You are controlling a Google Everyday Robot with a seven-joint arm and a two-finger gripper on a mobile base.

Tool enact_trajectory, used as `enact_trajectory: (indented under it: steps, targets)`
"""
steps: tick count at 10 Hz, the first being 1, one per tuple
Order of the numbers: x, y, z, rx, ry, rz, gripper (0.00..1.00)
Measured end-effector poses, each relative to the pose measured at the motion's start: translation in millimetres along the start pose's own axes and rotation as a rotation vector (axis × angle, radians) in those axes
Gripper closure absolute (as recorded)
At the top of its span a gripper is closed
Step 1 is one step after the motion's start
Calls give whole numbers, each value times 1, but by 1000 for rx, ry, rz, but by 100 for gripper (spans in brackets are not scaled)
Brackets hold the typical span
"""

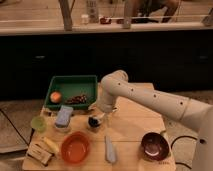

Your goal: Place brush in metal cup

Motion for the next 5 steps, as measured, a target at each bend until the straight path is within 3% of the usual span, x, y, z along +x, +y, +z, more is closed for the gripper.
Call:
enact_trajectory:
  steps: [5]
  targets:
    - [-1,-1,1,-1,-1,-3,20]
